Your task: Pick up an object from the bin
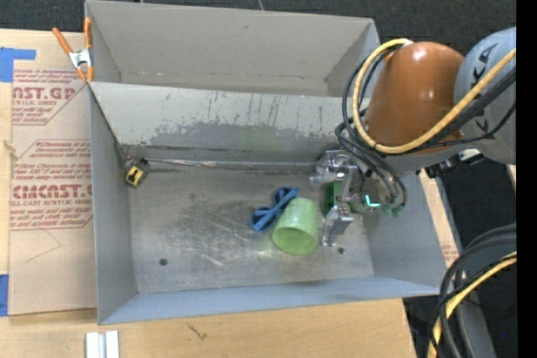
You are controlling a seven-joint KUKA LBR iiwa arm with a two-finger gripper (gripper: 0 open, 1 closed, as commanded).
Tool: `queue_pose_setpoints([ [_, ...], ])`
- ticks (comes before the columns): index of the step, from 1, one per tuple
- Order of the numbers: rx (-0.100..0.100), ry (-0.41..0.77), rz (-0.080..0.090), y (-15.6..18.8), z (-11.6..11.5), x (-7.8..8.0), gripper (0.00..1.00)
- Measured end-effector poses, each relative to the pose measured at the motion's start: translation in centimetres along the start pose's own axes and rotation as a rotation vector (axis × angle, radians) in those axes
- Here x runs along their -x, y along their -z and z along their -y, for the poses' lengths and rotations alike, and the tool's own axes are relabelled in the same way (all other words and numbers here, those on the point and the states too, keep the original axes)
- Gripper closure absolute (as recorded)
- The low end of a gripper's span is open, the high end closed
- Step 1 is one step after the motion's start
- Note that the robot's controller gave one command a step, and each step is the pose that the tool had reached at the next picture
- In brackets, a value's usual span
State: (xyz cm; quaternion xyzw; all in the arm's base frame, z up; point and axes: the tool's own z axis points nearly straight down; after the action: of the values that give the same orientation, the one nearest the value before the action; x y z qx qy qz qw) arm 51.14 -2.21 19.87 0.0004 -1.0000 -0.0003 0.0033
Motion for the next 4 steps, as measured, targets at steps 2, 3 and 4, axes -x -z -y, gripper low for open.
queue_pose_setpoints([
  [2,-0.005,0.214,0.011,-9.3,1.4,4.6,0.0],
  [3,0.008,0.311,0.017,-9.2,-9.3,7.8,0.0],
  [4,0.003,0.337,0.024,-12.5,-6.4,8.0,0.0],
])
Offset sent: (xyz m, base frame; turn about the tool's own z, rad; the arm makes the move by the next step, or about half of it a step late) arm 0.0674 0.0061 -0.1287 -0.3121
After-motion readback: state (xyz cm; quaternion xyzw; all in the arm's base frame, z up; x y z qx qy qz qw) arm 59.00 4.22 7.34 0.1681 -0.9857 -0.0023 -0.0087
